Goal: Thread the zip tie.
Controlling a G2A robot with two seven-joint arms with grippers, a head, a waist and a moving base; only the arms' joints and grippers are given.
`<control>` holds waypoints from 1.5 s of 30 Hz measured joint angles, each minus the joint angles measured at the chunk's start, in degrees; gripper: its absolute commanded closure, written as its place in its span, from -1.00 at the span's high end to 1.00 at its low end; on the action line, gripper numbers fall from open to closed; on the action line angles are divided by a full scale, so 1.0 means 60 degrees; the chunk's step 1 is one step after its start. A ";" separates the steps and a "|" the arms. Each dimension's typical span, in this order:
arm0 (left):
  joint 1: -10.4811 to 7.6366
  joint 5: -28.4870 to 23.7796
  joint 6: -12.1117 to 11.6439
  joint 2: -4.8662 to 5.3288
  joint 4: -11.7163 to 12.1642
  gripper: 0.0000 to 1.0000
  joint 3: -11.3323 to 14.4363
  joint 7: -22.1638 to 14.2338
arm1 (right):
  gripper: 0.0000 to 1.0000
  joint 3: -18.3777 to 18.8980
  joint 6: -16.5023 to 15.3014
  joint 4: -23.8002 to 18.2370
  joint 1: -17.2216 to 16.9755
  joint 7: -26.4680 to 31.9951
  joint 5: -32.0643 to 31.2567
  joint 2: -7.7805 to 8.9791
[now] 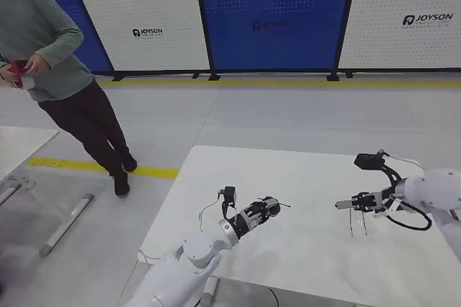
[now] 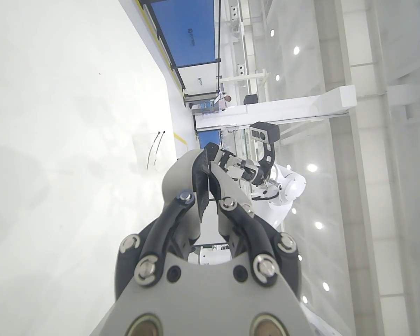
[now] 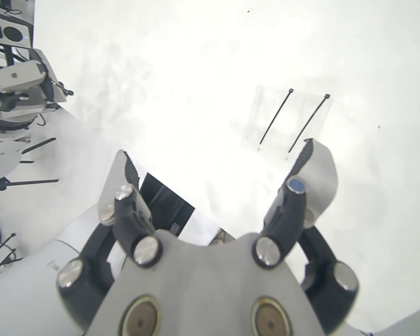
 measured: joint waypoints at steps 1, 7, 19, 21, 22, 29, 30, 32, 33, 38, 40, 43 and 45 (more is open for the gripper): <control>0.0000 0.0000 0.0000 0.0000 0.0000 -1.00 0.0000 0.0000 | 1.00 -0.0001 0.0001 0.0001 -0.0001 -0.0001 -0.0001 0.0000; 0.0000 0.0000 0.0000 0.0000 0.0000 -1.00 0.0000 0.0000 | 1.00 -0.0450 0.0918 0.0100 0.0251 -0.0192 -0.0785 -0.0129; 0.0000 0.0000 0.0000 0.0000 0.0000 -1.00 0.0000 0.0000 | 1.00 -0.1915 0.2244 0.1121 0.1145 0.0001 -0.1858 -0.0862; 0.0000 0.0000 0.0000 0.0000 0.0000 -1.00 0.0000 0.0000 | 1.00 -0.1912 0.2244 0.1120 0.1143 0.0000 -0.1860 -0.0860; 0.0000 0.0000 0.0000 0.0000 0.0000 -1.00 0.0000 0.0000 | 1.00 -0.1912 0.2245 0.1120 0.1143 0.0000 -0.1861 -0.0860; 0.0000 0.0000 0.0000 0.0000 0.0000 -1.00 0.0000 0.0000 | 1.00 -0.1825 0.1891 0.1331 0.0912 -0.0261 -0.1739 -0.0849; 0.0000 0.0000 0.0000 0.0000 0.0000 -1.00 0.0000 0.0000 | 1.00 -0.1854 0.1926 0.1413 0.0891 -0.0245 -0.1779 -0.0860; 0.0000 0.0000 0.0000 0.0000 0.0000 -1.00 0.0000 0.0000 | 1.00 -0.2019 0.2141 0.1573 0.0879 -0.0245 -0.1943 -0.0927; 0.0000 0.0000 0.0000 0.0000 0.0000 -1.00 0.0000 0.0000 | 1.00 -0.2117 0.2205 0.1638 0.0881 -0.0235 -0.1991 -0.0969; 0.0000 0.0000 0.0000 0.0000 0.0000 -1.00 0.0000 0.0000 | 1.00 -0.2540 0.2248 0.2203 0.1078 -0.0011 -0.2100 -0.1220; 0.0000 0.0000 0.0000 0.0000 0.0000 -1.00 0.0000 0.0000 | 1.00 -0.2565 0.2247 0.2250 0.1104 -0.0001 -0.2104 -0.1244; 0.0000 0.0000 0.0000 0.0000 0.0000 -1.00 0.0000 0.0000 | 1.00 -0.2559 0.2245 0.2240 0.1100 -0.0006 -0.2102 -0.1240; 0.0000 0.0000 0.0000 0.0000 0.0000 -1.00 0.0000 0.0000 | 1.00 -0.2558 0.2245 0.2239 0.1099 -0.0007 -0.2102 -0.1239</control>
